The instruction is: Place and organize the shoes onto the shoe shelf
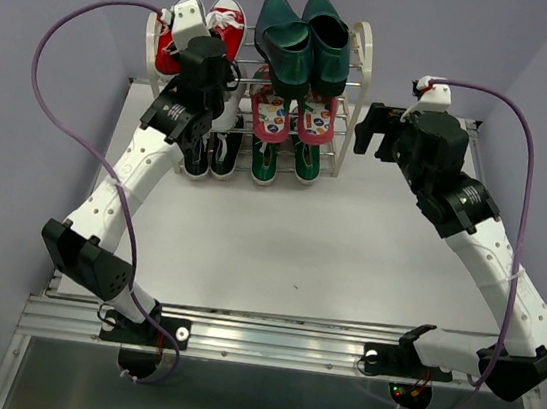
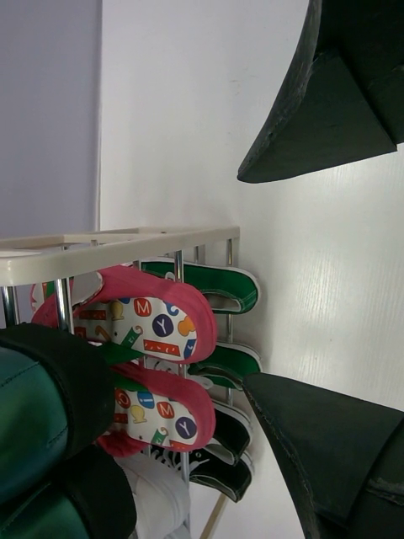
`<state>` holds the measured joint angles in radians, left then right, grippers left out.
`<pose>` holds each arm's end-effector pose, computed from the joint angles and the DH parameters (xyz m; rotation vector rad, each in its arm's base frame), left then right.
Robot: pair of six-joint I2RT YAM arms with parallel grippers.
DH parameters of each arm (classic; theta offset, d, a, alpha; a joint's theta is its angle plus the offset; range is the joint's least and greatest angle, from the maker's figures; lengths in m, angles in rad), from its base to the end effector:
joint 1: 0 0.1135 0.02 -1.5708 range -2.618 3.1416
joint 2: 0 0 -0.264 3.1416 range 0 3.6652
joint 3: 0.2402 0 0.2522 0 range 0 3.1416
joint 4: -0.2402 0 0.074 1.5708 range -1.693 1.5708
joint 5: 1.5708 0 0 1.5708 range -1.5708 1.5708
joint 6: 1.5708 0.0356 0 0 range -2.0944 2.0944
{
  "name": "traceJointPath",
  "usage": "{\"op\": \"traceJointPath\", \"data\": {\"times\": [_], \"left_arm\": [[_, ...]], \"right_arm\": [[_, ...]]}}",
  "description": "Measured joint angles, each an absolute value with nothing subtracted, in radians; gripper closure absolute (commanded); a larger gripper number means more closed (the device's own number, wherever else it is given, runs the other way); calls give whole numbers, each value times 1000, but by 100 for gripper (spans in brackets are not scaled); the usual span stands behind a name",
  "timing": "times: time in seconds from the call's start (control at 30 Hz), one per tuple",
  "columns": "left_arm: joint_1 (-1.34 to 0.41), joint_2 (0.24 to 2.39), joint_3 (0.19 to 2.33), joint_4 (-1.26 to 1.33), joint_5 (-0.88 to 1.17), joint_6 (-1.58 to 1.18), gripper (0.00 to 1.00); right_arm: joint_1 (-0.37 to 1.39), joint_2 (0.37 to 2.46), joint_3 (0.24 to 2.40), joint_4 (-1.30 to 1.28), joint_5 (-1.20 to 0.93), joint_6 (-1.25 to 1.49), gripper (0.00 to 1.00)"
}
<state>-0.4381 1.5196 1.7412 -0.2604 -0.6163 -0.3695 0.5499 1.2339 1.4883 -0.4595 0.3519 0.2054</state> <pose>0.3123 -0.1236 0.4855 -0.4167 1.5489 -0.1308 0.2280 0.1253 0.4605 -0.0506 1.7684 0.2358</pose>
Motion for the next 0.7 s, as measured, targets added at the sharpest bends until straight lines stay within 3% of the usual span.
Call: {"op": "traceJointPath", "data": {"times": [0.3, 0.4, 0.57, 0.7], "left_arm": [[-449, 1497, 1741, -284, -640, -372, 16], [-468, 1464, 1741, -300, -635, -359, 1], [-548, 1320, 1668, -308, -601, -342, 1], [-574, 1098, 1451, -292, -576, -397, 1]], "right_arm": [[550, 1230, 1474, -459, 358, 207, 0], [550, 1229, 1465, -457, 360, 214, 0], [550, 1192, 1404, -456, 373, 242, 0], [550, 1131, 1300, -445, 416, 302, 0]]}}
